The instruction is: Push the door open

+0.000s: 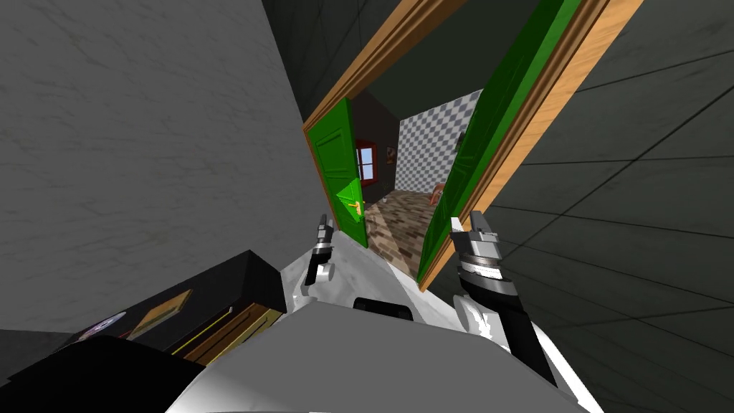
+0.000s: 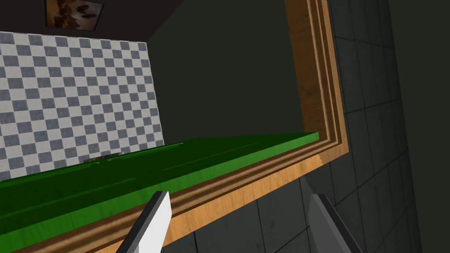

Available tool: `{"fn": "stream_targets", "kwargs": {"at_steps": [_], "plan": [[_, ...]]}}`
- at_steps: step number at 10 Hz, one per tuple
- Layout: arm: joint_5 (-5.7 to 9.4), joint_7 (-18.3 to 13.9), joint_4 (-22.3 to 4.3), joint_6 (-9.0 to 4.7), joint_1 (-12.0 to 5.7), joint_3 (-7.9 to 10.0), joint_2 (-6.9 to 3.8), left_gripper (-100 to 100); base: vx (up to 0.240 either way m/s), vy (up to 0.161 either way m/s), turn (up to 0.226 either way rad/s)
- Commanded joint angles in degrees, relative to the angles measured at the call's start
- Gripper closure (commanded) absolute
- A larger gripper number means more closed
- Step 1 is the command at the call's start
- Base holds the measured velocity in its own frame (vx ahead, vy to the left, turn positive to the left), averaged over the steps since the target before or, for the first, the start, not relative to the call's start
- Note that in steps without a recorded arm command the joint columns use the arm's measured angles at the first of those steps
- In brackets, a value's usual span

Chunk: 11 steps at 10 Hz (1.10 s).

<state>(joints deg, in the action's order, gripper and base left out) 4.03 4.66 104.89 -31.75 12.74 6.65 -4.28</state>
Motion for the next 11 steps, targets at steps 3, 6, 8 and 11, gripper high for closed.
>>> {"fn": "stream_targets", "kwargs": {"at_steps": [3,6,8,11], "plan": [[0.23,-0.14,-4.35,0.29,-2.21,0.46,-0.48,-100,0.068,0.116,-0.127],[0.39,-0.14,-7.99,0.81,-4.38,0.86,-0.76,-100,0.053,0.128,-0.147],[0.5,-0.14,-10.47,1.16,-5.86,1.13,-0.85,-100,0.037,0.139,-0.138],[0.73,-0.14,-15.46,1.86,-8.83,1.68,-0.96,-100,0.069,0.171,-0.199]]}}
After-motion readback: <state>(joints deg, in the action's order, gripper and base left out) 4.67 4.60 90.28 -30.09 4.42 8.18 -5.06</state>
